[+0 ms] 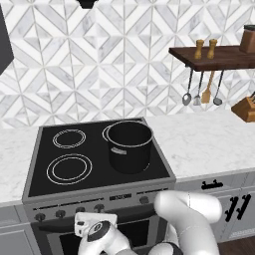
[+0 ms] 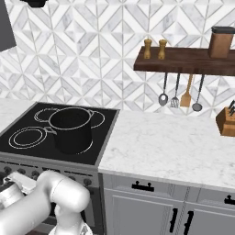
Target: Turn off the front right burner of the stove.
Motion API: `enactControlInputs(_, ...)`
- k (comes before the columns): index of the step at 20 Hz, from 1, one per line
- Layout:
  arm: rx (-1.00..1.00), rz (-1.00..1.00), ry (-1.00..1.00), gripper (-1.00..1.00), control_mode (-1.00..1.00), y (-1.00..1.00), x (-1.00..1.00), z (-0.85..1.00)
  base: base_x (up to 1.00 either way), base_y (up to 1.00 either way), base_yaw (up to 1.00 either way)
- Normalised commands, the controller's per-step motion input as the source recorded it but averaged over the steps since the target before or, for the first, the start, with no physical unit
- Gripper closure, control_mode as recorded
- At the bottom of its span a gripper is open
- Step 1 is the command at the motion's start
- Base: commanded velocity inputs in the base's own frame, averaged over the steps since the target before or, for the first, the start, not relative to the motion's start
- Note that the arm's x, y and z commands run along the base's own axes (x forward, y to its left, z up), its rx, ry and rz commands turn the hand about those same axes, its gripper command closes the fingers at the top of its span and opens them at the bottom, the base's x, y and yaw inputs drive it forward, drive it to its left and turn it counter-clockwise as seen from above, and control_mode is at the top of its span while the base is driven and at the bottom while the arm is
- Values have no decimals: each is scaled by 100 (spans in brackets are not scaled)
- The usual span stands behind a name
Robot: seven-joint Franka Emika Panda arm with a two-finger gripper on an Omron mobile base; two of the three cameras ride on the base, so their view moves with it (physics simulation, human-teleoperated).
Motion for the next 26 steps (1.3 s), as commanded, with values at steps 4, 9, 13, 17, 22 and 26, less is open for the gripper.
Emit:
enactControlInputs(4, 33, -15, 9, 100, -100, -10, 33, 0, 0, 0, 0)
enactControlInputs(9, 39, -21, 8, 100, -100, -15, 31, 0, 0, 0, 0)
enactControlInputs(13, 44, -25, 7, 100, -100, -23, 25, 0, 0, 0, 0)
enactControlInputs(17, 49, -30, 5, 100, -100, -24, 18, 0, 0, 0, 0)
enactControlInputs(22, 54, -29, -1, 100, -100, -33, 0, 0, 0, 0, 0)
enactControlInputs(26, 52, -26, -7, 100, -100, -23, 0, -8, 0, 0, 0)
